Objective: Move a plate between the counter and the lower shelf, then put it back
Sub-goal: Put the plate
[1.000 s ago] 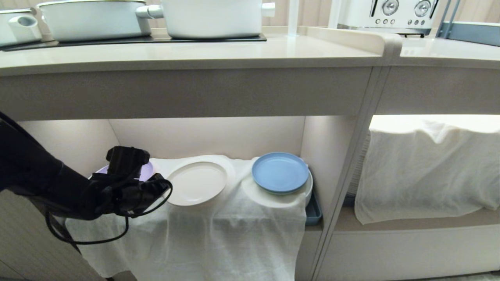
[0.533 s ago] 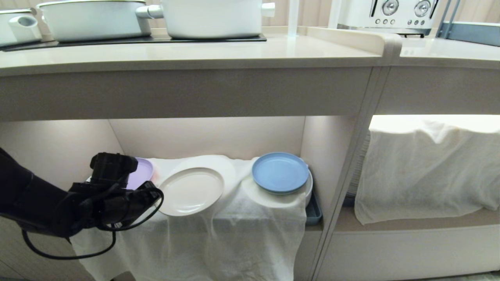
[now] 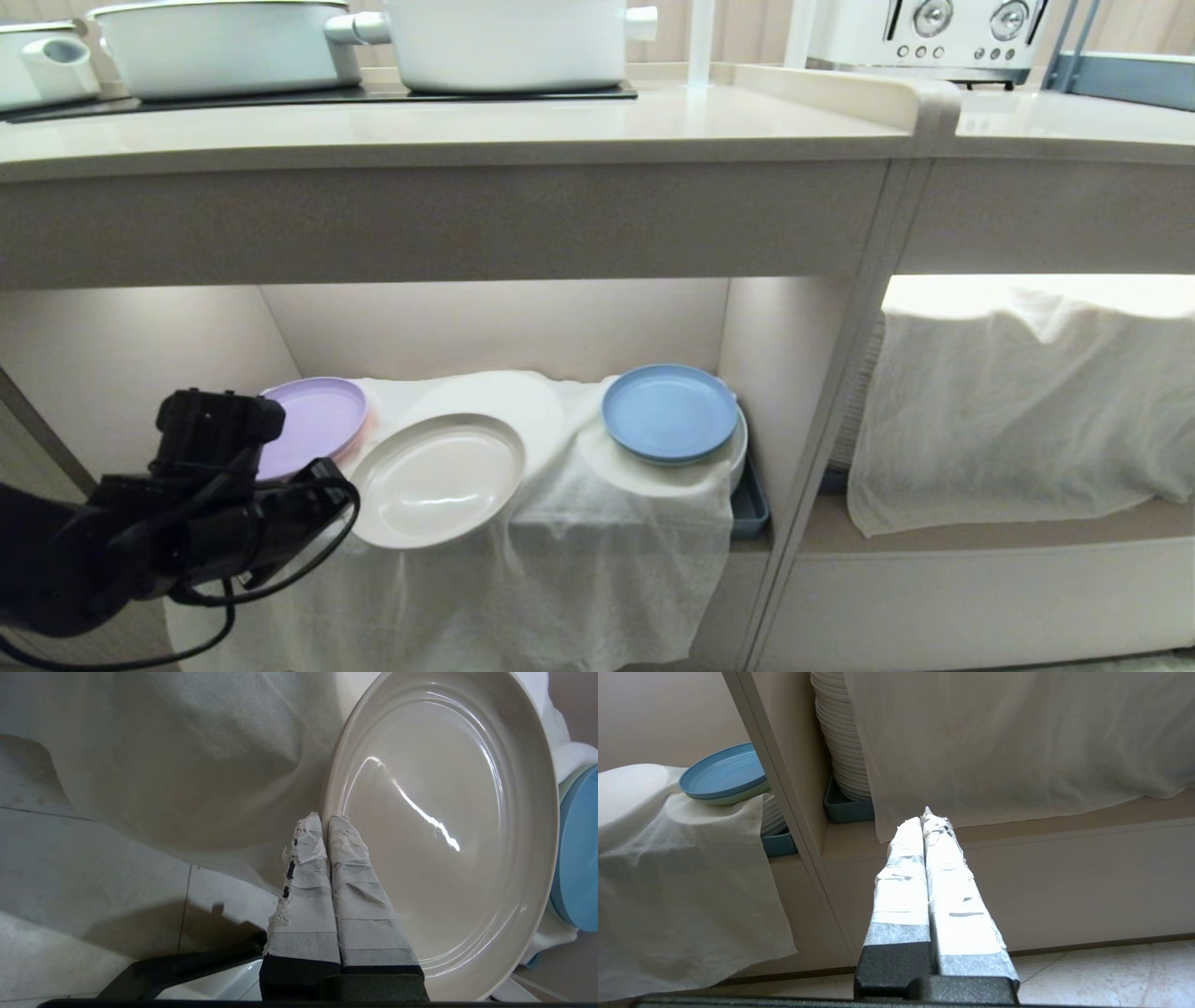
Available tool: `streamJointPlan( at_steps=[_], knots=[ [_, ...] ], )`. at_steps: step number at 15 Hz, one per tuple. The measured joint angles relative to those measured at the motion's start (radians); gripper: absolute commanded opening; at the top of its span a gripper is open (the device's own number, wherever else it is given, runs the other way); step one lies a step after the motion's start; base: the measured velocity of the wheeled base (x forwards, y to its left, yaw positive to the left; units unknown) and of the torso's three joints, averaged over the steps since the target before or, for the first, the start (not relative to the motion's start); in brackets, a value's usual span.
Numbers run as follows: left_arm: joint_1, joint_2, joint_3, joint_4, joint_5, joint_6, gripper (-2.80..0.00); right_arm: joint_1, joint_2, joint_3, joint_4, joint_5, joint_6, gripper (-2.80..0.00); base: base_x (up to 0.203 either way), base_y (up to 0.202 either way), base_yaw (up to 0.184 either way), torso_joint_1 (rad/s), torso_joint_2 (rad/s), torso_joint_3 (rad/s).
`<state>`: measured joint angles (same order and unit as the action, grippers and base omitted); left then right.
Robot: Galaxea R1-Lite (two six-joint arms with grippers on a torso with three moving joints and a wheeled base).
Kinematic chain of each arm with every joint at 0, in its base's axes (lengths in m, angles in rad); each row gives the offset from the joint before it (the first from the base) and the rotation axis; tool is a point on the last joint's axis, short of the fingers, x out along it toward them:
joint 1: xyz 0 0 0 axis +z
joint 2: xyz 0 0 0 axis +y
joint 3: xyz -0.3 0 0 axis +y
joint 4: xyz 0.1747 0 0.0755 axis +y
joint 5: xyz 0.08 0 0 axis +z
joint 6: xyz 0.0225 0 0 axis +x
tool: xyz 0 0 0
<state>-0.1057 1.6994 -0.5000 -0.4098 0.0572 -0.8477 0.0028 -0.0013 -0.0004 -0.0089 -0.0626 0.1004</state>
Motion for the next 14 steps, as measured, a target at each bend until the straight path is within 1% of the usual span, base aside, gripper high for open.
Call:
streamJointPlan(
  at_steps=[3, 8, 14],
  knots=[
    [-0.002, -0.061, 0.045, 0.008, 0.000, 0.000, -2.80, 0.000, 0.000, 0.000, 0.000, 0.000, 0.000, -2.80, 0.000, 0.000, 0.000, 0.000, 0.00, 0.000],
    [-0.005, -0.163, 0.096, 0.074, -0.001, 0.000, -2.80, 0.000, 0.000, 0.000, 0.000, 0.000, 0.000, -2.80, 0.000, 0.000, 0.000, 0.000, 0.00, 0.000],
    [-0.007, -0.287, 0.109, 0.201, -0.006, 0.000, -2.80, 0.000, 0.000, 0.000, 0.000, 0.000, 0.000, -2.80, 0.000, 0.000, 0.000, 0.000, 0.00, 0.000]
  ],
)
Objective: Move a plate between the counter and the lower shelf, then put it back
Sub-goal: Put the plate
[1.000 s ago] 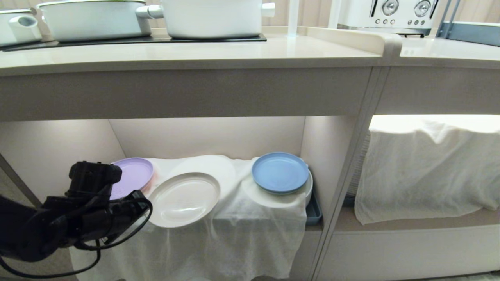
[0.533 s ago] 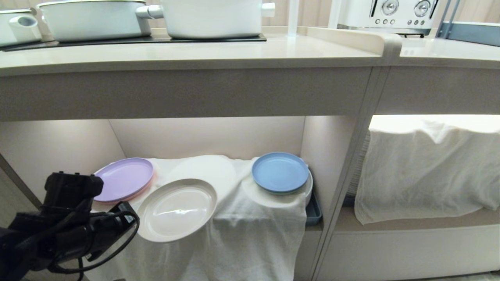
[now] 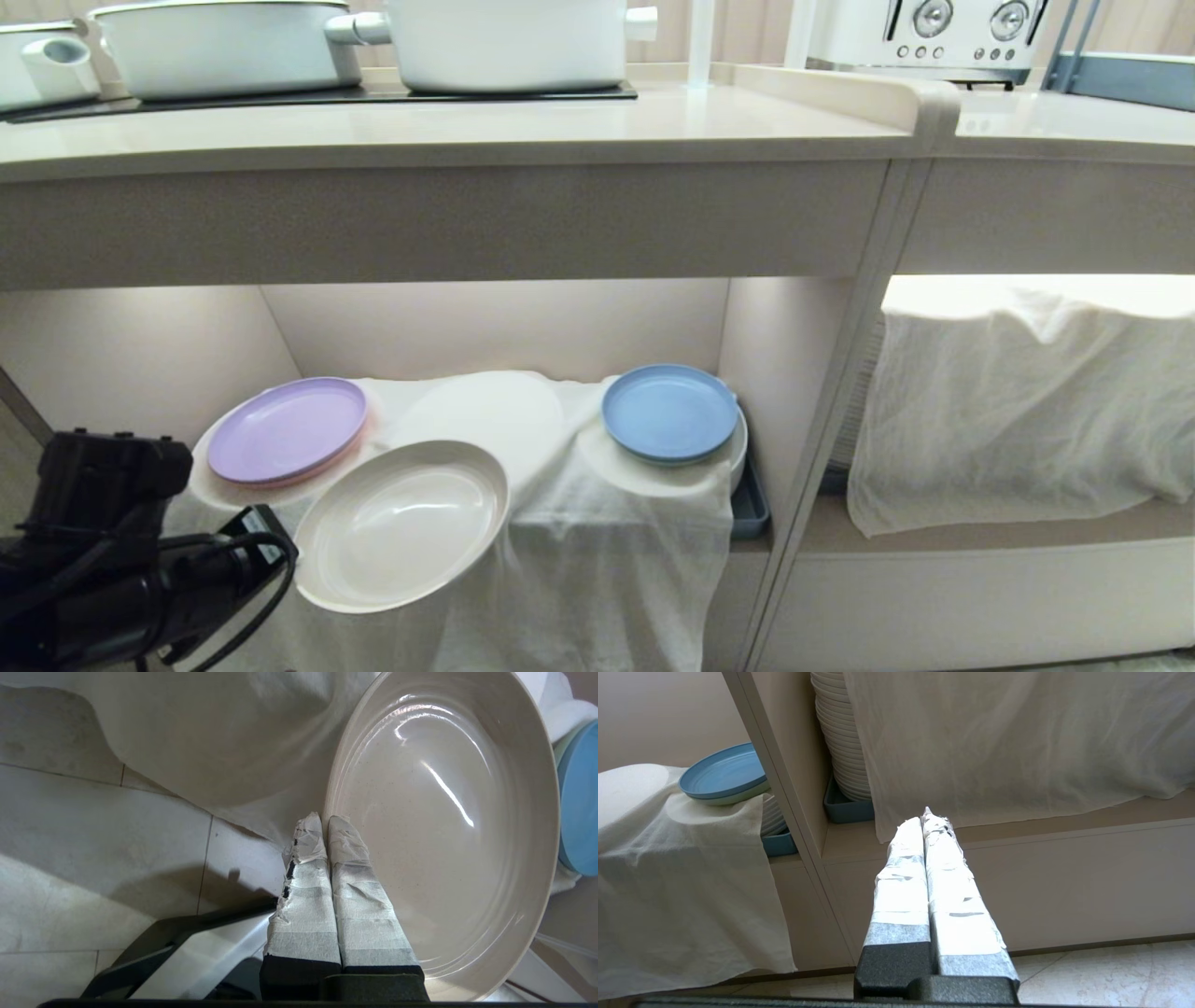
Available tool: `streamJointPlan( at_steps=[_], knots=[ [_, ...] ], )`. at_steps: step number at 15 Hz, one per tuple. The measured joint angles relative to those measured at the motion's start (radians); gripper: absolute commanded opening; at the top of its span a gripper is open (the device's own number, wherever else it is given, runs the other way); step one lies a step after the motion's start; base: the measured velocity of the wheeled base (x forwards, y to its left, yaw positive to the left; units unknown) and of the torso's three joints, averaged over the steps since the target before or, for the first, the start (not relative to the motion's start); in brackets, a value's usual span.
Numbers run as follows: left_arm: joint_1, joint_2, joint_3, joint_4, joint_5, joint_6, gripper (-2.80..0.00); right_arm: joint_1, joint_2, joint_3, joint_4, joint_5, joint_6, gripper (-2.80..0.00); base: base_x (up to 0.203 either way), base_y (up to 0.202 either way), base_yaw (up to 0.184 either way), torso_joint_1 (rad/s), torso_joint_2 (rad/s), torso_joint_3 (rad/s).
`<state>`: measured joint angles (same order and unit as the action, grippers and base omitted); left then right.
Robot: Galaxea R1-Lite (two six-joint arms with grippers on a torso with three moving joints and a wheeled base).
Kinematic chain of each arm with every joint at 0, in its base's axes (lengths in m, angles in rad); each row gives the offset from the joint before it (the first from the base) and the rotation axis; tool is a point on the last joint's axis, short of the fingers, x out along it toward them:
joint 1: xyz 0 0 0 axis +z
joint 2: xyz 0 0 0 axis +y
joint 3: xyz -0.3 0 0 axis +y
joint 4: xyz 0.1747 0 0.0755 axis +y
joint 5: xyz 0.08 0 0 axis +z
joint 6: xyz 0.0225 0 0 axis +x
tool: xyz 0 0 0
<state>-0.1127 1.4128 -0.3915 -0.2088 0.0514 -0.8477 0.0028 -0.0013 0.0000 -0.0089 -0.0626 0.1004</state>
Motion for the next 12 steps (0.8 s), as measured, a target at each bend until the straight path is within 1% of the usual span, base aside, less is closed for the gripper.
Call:
streamJointPlan(
  at_steps=[3, 6, 9, 12],
  knots=[
    [-0.003, -0.078, 0.001, 0.093, -0.036, 0.001, -2.80, 0.000, 0.000, 0.000, 0.000, 0.000, 0.000, -2.80, 0.000, 0.000, 0.000, 0.000, 0.00, 0.000],
    [-0.003, -0.155, 0.001, 0.174, -0.047, 0.003, -2.80, 0.000, 0.000, 0.000, 0.000, 0.000, 0.000, -2.80, 0.000, 0.000, 0.000, 0.000, 0.00, 0.000],
    [-0.003, -0.229, 0.001, 0.248, -0.083, 0.005, -2.80, 0.000, 0.000, 0.000, 0.000, 0.000, 0.000, -2.80, 0.000, 0.000, 0.000, 0.000, 0.00, 0.000],
    [-0.003, -0.292, 0.000, 0.312, -0.121, 0.030, -2.80, 0.000, 0.000, 0.000, 0.000, 0.000, 0.000, -2.80, 0.000, 0.000, 0.000, 0.000, 0.00, 0.000]
  ],
)
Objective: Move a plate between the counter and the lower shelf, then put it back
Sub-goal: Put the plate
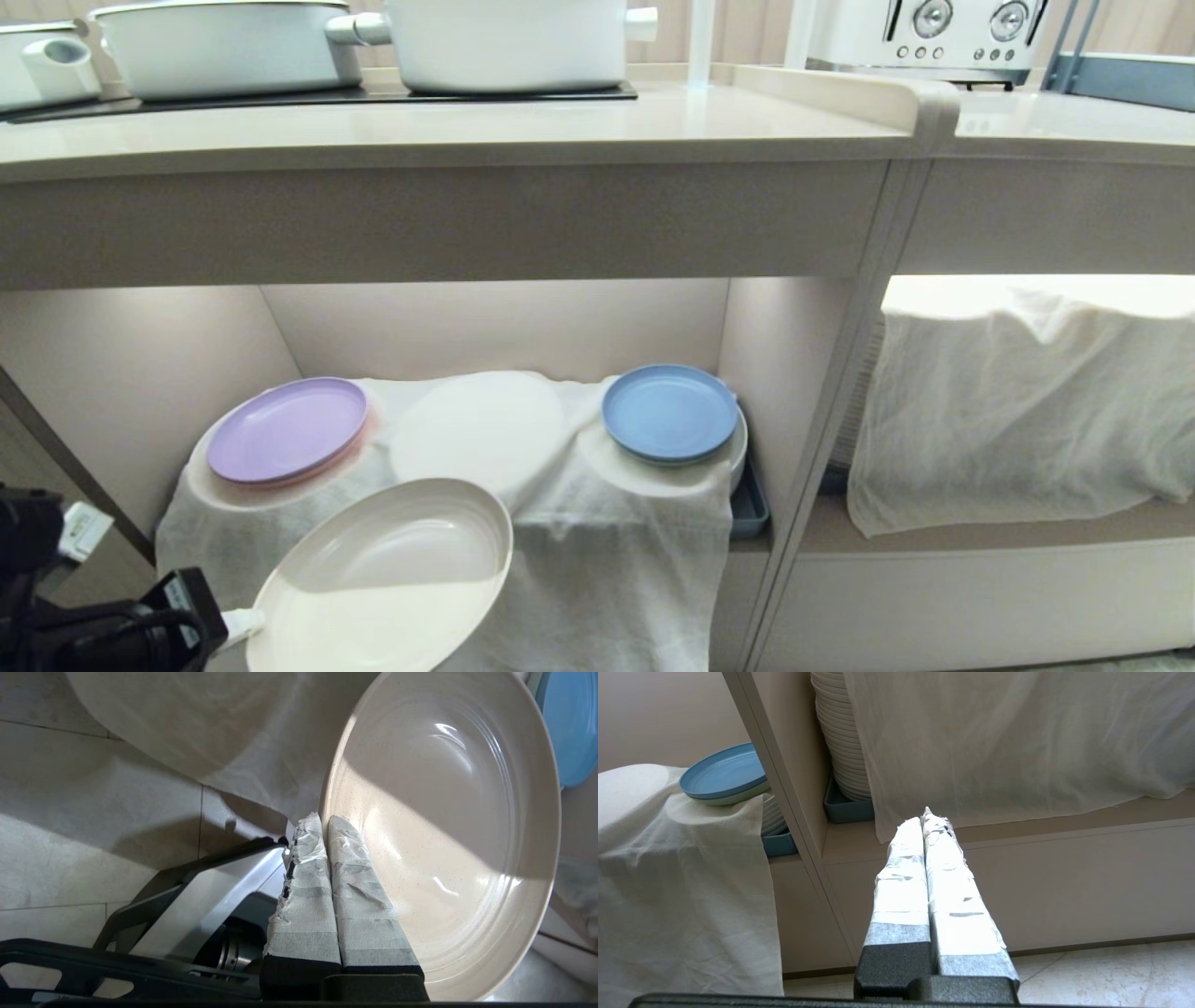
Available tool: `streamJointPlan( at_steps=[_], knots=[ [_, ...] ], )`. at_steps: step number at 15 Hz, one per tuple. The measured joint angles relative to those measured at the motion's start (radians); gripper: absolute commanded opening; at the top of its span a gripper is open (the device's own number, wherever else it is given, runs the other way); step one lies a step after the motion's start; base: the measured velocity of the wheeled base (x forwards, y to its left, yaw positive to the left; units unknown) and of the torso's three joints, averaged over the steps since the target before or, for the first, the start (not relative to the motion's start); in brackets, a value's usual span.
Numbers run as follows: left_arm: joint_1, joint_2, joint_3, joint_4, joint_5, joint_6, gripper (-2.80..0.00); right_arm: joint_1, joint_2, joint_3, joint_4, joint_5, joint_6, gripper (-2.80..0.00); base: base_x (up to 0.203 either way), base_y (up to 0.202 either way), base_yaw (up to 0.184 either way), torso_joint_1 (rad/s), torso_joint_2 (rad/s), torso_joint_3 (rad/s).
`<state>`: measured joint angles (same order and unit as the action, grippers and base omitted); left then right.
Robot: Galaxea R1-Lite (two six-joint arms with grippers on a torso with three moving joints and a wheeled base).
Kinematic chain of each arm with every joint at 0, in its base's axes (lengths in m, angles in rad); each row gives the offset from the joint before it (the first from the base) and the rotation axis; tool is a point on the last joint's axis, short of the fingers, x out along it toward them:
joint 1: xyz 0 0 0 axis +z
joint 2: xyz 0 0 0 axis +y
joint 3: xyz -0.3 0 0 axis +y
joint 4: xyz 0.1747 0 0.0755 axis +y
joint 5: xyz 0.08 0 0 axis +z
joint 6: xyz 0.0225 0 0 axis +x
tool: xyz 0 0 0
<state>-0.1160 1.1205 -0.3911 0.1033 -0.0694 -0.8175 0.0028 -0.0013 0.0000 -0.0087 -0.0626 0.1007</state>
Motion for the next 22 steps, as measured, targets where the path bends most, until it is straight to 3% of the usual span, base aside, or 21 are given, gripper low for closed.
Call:
streamJointPlan(
  at_steps=[7, 19, 22],
  knots=[
    [-0.001, -0.102, -0.001, 0.116, -0.100, 0.082, -2.80, 0.000, 0.000, 0.000, 0.000, 0.000, 0.000, -2.80, 0.000, 0.000, 0.000, 0.000, 0.00, 0.000],
    [-0.045, -0.172, -0.003, 0.177, -0.102, 0.085, -2.80, 0.000, 0.000, 0.000, 0.000, 0.000, 0.000, -2.80, 0.000, 0.000, 0.000, 0.000, 0.00, 0.000],
    [-0.045, -0.200, -0.007, 0.221, -0.101, 0.131, -2.80, 0.000, 0.000, 0.000, 0.000, 0.000, 0.000, -2.80, 0.000, 0.000, 0.000, 0.000, 0.00, 0.000]
  ],
)
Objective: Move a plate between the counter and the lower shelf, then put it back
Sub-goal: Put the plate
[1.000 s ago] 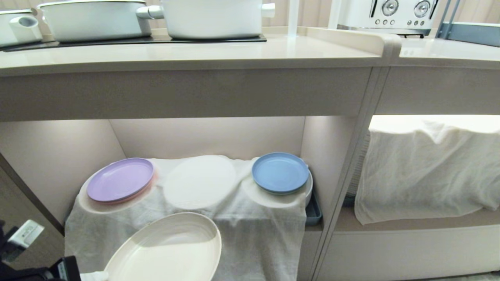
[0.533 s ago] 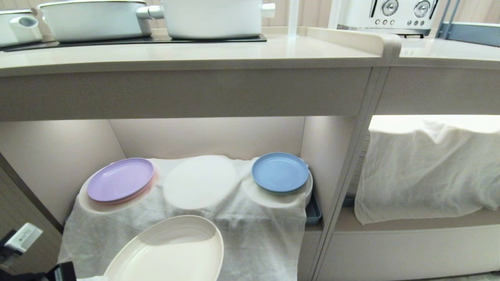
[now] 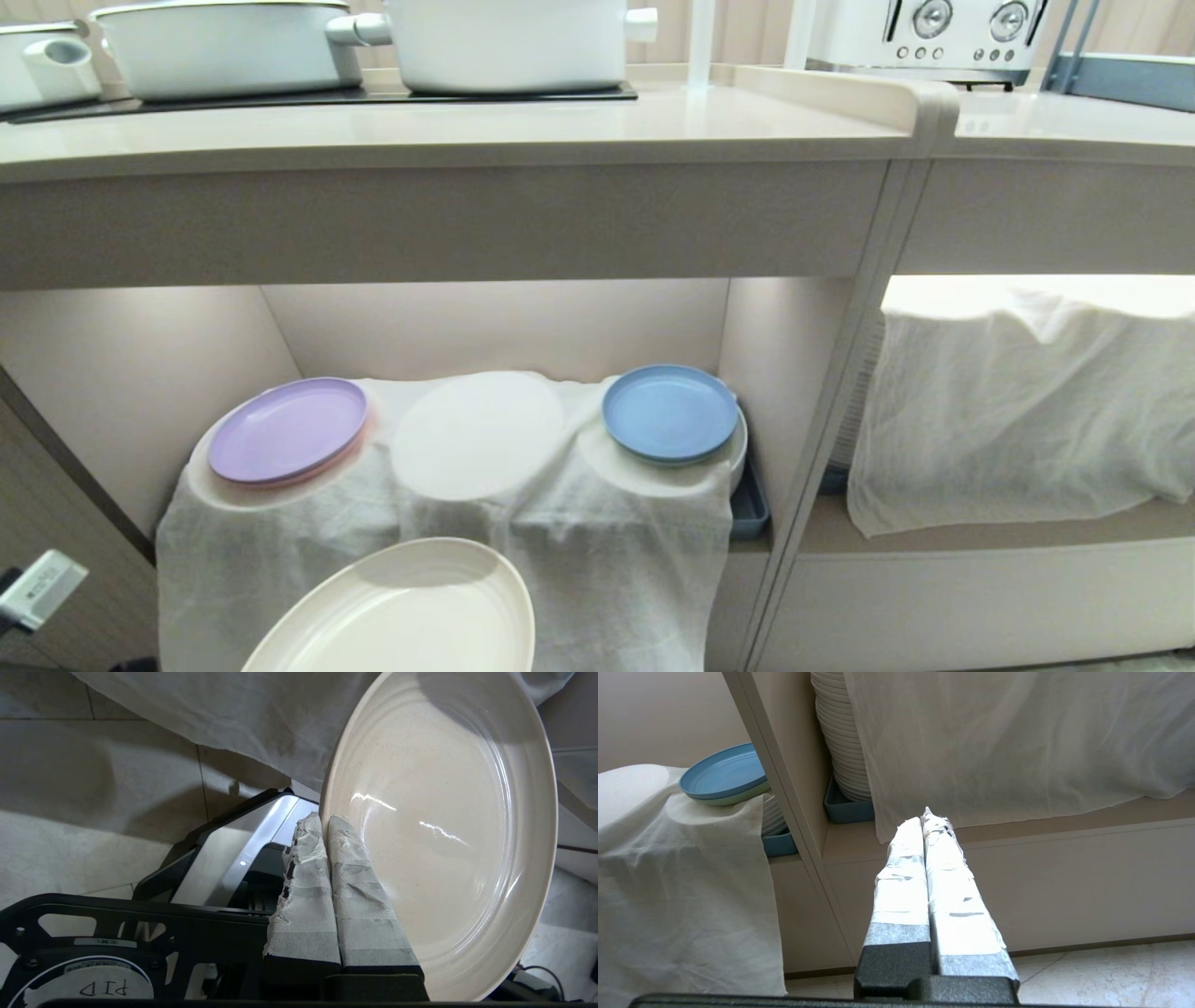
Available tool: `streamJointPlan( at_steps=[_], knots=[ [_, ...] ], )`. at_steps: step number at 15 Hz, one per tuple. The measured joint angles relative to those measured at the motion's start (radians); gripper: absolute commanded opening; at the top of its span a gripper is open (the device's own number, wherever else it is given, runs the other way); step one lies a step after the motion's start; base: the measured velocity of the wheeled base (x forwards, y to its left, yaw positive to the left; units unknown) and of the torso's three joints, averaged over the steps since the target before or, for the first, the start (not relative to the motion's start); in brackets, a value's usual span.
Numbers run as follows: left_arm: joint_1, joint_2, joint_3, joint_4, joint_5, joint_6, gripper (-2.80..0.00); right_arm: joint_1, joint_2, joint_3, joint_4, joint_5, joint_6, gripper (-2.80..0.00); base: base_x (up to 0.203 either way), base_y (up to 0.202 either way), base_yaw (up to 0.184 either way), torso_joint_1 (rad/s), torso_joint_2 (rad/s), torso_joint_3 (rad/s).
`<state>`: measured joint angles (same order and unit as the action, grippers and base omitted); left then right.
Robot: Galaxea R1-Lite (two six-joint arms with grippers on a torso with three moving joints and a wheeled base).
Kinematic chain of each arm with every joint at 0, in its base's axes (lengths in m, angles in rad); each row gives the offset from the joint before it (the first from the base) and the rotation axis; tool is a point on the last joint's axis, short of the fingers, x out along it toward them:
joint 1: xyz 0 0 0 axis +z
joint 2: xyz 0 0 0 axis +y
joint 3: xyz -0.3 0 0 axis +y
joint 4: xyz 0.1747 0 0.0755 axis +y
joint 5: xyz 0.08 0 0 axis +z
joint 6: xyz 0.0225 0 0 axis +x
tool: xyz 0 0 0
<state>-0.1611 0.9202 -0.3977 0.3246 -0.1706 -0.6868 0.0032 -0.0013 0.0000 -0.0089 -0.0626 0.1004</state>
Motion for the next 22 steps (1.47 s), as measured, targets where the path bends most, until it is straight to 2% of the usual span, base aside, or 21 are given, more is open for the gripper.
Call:
streamJointPlan(
  at_steps=[9, 12, 22],
  knots=[
    [-0.006, -0.108, -0.019, 0.106, 0.004, 0.018, -2.80, 0.000, 0.000, 0.000, 0.000, 0.000, 0.000, -2.80, 0.000, 0.000, 0.000, 0.000, 0.00, 0.000],
    [-0.011, -0.138, -0.024, 0.148, 0.006, 0.056, -2.80, 0.000, 0.000, 0.000, 0.000, 0.000, 0.000, -2.80, 0.000, 0.000, 0.000, 0.000, 0.00, 0.000],
    [-0.014, -0.171, -0.029, 0.152, 0.007, 0.065, -2.80, 0.000, 0.000, 0.000, 0.000, 0.000, 0.000, -2.80, 0.000, 0.000, 0.000, 0.000, 0.00, 0.000]
  ],
)
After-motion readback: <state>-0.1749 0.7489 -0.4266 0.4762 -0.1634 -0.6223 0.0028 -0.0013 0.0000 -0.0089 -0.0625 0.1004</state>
